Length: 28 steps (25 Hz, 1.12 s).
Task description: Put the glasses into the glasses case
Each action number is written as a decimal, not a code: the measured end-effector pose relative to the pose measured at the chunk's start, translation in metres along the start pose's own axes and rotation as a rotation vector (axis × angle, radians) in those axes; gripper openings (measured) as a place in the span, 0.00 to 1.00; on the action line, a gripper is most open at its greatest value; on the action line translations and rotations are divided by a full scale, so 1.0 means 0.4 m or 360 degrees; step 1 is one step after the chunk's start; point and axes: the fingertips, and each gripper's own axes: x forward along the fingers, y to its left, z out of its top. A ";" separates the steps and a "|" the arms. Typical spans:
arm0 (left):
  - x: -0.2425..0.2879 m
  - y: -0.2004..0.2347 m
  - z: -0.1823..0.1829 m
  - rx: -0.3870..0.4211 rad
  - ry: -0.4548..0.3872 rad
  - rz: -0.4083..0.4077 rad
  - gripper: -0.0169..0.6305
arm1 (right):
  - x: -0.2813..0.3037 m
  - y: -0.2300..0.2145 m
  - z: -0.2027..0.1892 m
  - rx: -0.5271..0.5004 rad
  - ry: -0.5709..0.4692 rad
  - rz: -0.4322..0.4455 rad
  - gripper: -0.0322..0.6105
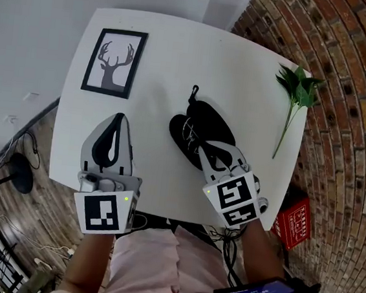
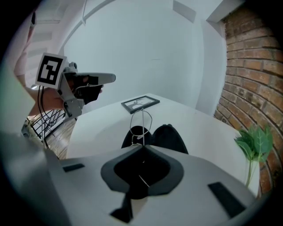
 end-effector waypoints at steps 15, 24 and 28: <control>0.047 0.028 -0.027 -0.0014 0.0029 -0.0025 0.03 | 0.057 0.033 0.007 0.0014 0.0004 0.0143 0.24; 0.060 0.017 -0.022 -0.0025 0.0017 -0.0076 0.03 | 0.030 0.038 0.066 0.0044 -0.0148 0.0114 0.25; 0.068 0.009 -0.016 -0.0029 0.0027 -0.0095 0.03 | 0.010 0.022 0.080 0.0051 -0.0198 0.0047 0.25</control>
